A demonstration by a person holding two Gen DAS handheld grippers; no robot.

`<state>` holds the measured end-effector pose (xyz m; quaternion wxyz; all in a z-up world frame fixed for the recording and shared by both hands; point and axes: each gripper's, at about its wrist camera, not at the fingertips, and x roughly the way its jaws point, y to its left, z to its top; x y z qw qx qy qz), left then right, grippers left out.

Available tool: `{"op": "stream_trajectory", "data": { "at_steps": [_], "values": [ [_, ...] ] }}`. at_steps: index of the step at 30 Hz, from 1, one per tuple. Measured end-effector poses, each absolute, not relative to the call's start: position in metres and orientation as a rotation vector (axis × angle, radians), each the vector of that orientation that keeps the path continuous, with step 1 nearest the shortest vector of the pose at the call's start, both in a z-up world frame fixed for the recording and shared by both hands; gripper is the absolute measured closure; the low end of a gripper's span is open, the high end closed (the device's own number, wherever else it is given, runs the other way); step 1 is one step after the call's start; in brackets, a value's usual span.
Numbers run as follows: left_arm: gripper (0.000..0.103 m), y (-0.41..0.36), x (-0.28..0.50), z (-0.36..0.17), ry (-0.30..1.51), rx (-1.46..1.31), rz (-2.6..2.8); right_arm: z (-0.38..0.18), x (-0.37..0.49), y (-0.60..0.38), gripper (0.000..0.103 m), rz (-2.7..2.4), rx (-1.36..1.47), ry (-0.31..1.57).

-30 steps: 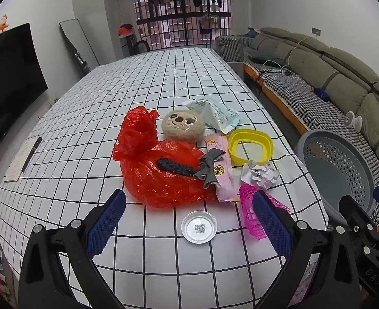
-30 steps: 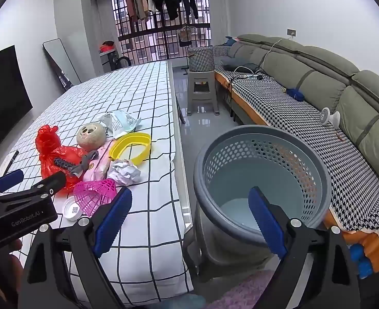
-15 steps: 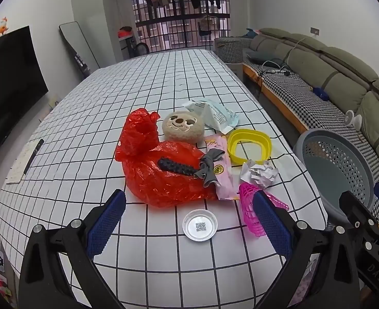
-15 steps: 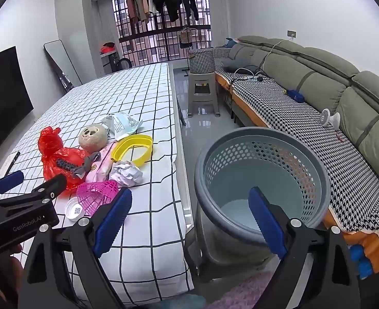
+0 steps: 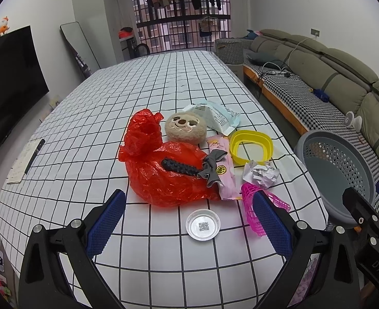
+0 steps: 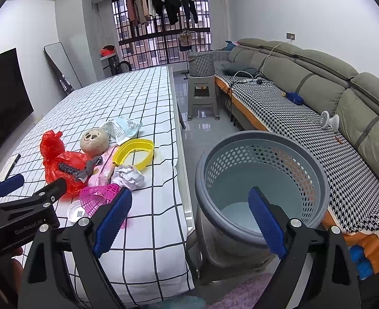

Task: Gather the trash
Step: 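Move the right tool toward the pink mesh cone on the table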

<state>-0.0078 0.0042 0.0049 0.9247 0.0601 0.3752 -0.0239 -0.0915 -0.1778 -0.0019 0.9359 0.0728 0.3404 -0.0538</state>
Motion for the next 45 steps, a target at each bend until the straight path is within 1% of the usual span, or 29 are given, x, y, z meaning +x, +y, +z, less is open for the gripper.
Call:
{"op": "stream_trajectory", "data": {
  "at_steps": [29,45],
  "values": [
    [0.006,0.007,-0.01,0.008,0.76,0.122,-0.047,-0.001,-0.091,-0.171,0.015,-0.1,0.137,0.698],
    [0.006,0.025,-0.009,0.004,0.772,0.101,-0.008,-0.001,-0.081,-0.155,0.015,-0.05,0.106,0.707]
  ]
}}
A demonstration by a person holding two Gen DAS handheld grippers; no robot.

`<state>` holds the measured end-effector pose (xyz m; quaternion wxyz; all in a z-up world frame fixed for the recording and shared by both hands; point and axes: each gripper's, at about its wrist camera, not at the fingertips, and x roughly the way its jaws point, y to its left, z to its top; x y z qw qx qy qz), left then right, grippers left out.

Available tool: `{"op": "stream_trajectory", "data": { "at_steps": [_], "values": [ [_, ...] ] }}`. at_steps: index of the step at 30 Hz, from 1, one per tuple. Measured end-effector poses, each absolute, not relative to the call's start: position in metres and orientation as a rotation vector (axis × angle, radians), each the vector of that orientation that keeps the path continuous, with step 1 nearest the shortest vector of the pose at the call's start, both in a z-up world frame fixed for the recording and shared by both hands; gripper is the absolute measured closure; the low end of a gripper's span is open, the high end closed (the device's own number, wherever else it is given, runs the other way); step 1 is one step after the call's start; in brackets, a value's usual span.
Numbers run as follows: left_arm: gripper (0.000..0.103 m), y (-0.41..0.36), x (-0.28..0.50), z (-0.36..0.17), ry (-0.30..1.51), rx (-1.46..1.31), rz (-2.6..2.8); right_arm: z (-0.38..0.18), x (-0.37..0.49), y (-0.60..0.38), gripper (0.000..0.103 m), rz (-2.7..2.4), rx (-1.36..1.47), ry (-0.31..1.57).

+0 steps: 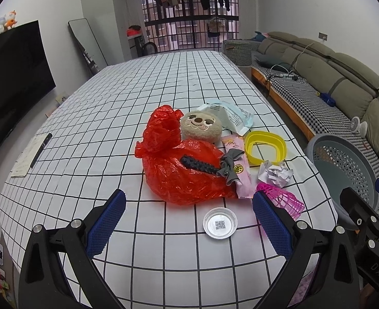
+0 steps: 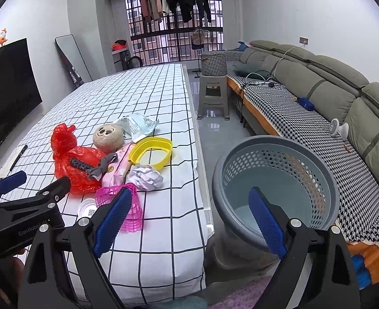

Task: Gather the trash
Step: 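Move the right tool toward the pink mesh cone on the table, then close the right gripper on the pink mesh cone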

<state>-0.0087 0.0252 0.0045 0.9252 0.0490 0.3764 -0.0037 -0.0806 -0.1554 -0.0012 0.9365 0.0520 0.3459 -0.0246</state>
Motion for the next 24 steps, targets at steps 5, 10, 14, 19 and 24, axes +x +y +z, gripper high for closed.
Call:
{"op": "stream_trajectory", "data": {
  "at_steps": [5,10,14,19,24],
  "values": [
    [0.006,0.033,-0.007,0.003,0.781,0.086,0.004,-0.002,-0.076,-0.149,0.015,-0.036,0.094,0.713],
    [0.006,0.037,-0.006,0.003,0.786,0.072,0.007,-0.002,-0.074,-0.146,0.015,-0.03,0.087,0.715],
    [0.006,0.04,-0.005,0.002,0.79,0.071,0.012,-0.003,-0.073,-0.143,0.015,-0.025,0.082,0.719],
    [0.006,0.043,-0.006,0.001,0.788,0.068,0.018,-0.006,-0.069,-0.14,0.015,-0.014,0.08,0.731],
    [0.006,0.051,-0.005,0.0,0.792,0.058,0.022,-0.011,-0.067,-0.135,0.015,0.015,0.079,0.755]
  ]
}}
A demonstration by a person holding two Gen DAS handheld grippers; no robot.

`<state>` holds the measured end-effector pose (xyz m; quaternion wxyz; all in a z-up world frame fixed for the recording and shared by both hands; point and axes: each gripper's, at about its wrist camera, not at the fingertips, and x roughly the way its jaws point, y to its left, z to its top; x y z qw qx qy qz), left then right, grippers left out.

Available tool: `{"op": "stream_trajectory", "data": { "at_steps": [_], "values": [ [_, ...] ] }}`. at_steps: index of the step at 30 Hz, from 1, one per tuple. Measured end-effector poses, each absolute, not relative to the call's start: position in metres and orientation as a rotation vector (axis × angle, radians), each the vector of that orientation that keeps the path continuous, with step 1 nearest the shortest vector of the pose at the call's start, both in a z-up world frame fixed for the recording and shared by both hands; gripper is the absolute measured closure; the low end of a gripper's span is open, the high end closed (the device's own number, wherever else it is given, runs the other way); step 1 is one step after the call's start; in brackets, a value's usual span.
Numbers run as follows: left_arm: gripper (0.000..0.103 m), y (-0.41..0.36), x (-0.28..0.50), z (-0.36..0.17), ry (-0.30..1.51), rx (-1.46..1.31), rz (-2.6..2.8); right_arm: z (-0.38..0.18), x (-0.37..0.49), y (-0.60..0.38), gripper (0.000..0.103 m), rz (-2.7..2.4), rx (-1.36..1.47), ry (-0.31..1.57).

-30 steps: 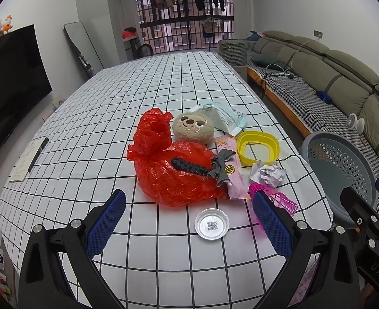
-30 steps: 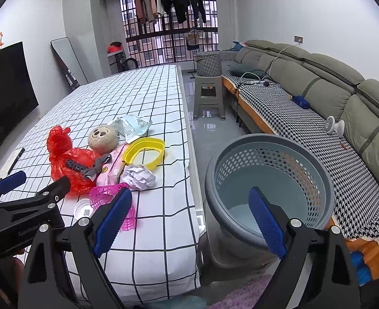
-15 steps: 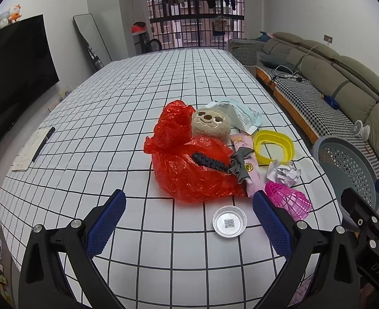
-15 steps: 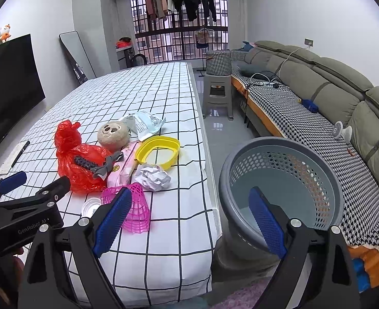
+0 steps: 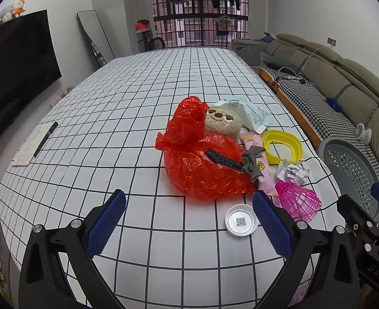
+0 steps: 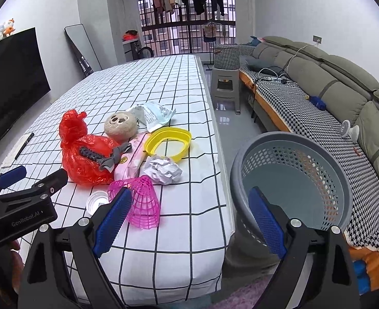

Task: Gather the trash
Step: 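Close the right gripper on the pink mesh cone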

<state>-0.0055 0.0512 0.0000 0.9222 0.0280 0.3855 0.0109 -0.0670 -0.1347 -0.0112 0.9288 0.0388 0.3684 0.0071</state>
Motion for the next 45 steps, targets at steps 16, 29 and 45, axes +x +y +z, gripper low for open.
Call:
{"op": "stream_trajectory", "data": {
  "at_steps": [16,29,45],
  "values": [
    [0.006,0.096,-0.005,-0.007,0.799,0.027,0.068,-0.031,-0.047,-0.097,0.015,0.166,0.045,0.828],
    [0.006,0.104,-0.001,-0.02,0.822,0.009,0.029,-0.057,-0.021,-0.085,0.015,0.115,-0.001,0.908],
    [0.006,0.092,0.001,-0.03,0.848,0.014,-0.005,-0.062,-0.008,-0.088,0.024,0.102,0.011,0.882]
  ]
}}
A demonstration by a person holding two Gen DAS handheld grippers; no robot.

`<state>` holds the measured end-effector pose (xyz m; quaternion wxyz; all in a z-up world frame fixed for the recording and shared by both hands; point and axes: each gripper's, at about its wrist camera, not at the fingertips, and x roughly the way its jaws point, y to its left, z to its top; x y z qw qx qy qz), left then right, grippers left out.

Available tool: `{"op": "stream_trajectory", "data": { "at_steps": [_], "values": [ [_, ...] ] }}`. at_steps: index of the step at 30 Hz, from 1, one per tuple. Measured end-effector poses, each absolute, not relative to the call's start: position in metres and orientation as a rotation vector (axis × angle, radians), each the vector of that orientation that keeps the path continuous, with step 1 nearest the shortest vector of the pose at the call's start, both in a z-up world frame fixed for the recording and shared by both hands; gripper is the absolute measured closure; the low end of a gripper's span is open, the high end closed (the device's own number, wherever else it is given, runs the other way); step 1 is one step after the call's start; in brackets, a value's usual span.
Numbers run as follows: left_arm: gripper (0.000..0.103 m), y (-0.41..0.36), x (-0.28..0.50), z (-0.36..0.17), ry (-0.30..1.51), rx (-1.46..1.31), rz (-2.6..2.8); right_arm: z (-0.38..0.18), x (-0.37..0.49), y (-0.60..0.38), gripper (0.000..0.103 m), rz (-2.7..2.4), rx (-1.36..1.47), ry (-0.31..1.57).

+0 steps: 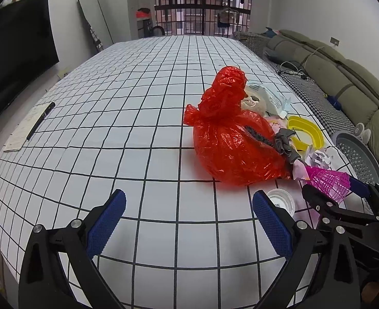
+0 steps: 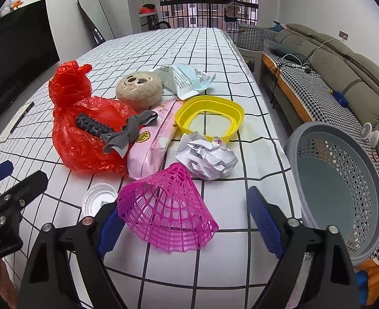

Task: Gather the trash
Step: 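Close the right gripper on the pink mesh cone, then lift the pink cone with the right gripper while the left gripper grasps the foil lid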

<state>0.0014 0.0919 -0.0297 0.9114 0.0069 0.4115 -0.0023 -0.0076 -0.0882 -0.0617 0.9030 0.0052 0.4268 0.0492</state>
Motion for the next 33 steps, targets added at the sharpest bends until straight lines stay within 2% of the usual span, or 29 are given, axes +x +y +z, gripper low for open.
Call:
{"op": "stream_trajectory", "data": {
  "at_steps": [7,10,33],
  "values": [
    [0.006,0.086,0.0,-0.031,0.851,0.02,-0.019,-0.065,-0.006,-0.088,0.058,0.123,0.01,0.897],
    [0.006,0.084,0.0,-0.032,0.858,0.021,-0.024,-0.063,-0.011,-0.089,0.063,0.134,0.016,0.887],
    [0.006,0.03,0.006,-0.057,0.954,0.049,-0.147,-0.039,-0.058,-0.151,0.064,0.07,0.125,0.822]
  ]
}}
